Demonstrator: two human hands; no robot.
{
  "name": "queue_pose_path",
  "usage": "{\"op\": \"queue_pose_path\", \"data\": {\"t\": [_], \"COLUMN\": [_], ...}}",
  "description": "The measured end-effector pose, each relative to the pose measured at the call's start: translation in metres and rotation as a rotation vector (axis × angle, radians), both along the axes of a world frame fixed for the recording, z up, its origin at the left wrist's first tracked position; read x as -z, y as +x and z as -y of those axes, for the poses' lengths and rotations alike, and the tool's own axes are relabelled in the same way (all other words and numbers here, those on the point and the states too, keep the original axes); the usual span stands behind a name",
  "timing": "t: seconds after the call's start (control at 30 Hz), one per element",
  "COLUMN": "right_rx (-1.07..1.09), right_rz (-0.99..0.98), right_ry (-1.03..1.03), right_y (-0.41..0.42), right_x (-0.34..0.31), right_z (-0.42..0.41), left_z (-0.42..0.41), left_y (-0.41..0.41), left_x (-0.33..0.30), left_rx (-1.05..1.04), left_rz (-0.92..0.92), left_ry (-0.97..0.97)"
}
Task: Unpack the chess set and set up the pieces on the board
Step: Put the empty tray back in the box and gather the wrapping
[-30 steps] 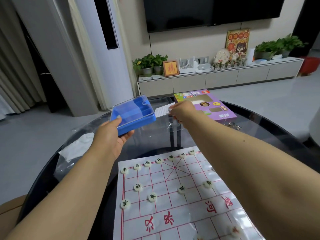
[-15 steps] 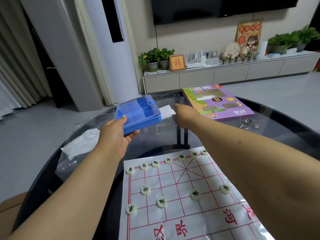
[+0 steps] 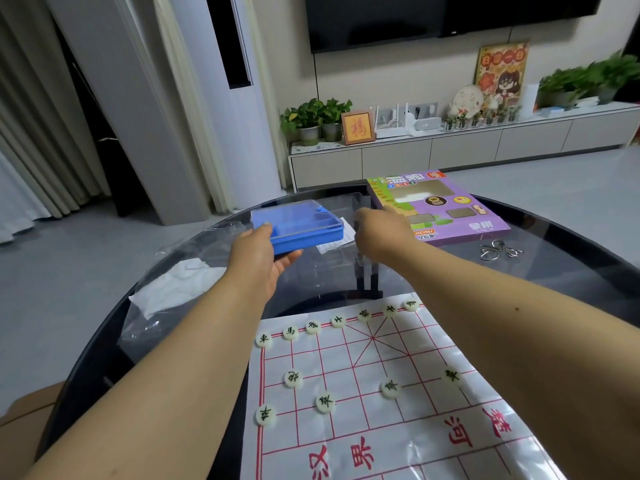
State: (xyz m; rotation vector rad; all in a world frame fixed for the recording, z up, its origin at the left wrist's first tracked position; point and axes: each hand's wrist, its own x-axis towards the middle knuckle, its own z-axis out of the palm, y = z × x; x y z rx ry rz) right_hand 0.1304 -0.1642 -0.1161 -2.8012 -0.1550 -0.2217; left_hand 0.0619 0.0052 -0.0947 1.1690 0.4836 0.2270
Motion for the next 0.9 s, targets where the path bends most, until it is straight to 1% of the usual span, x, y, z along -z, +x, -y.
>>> {"op": "queue_pose_path", "data": {"t": [0.1,0.13,0.27,0.33,0.37,0.43,0.5,0.6,0.63,0.7,0.83,0.9], "right_rx": [0.040,0.040,0.007,-0.022,-0.039,-0.068,-0.071,-0.068,-0.075,-0.095,-0.115,-0.130], "right_rz": [-0.137,-0.153,-0.133,-0.124,-0.127,-0.146,-0.152,-0.158,-0.170,-0.200,-0.228,-0.235], "right_ry": [0.360,0.439,0.597,0.587,0.548,0.483,0.455,0.435,0.425,0.397,0.334,0.340], "right_y": [0.001,-0.001,-0.006,-0.004,-0.003,-0.001,-0.001,-0.001,0.000,0.000,0.002,0.003], "right_x": [0.008,0.011,0.015,0.016,0.017,0.018,0.018,0.018,0.018,0.018,0.018,0.019], "right_z": [0.005,0.006,0.006,0.006,0.006,0.007,0.008,0.007,0.007,0.006,0.006,0.006], "left_z": [0.006,0.009,0.019,0.023,0.024,0.025,0.022,0.023,0.024,0.025,0.023,0.024], "left_y": [0.012,0.017,0.036,0.044,0.048,0.052,0.056,0.051,0.049,0.047,0.051,0.053], "left_x": [0.005,0.007,0.012,0.016,0.018,0.022,0.027,0.031,0.033,0.036,0.037,0.040], "left_rx": [0.040,0.055,0.112,0.159,0.177,0.205,0.220,0.241,0.246,0.249,0.320,0.353], "left_rz": [-0.008,-0.011,-0.009,0.008,0.001,-0.060,-0.174,-0.315,-0.333,-0.340,-0.319,-0.316], "left_ry": [0.033,0.067,0.203,0.293,0.381,0.697,1.014,1.321,1.376,1.419,1.436,1.456]}}
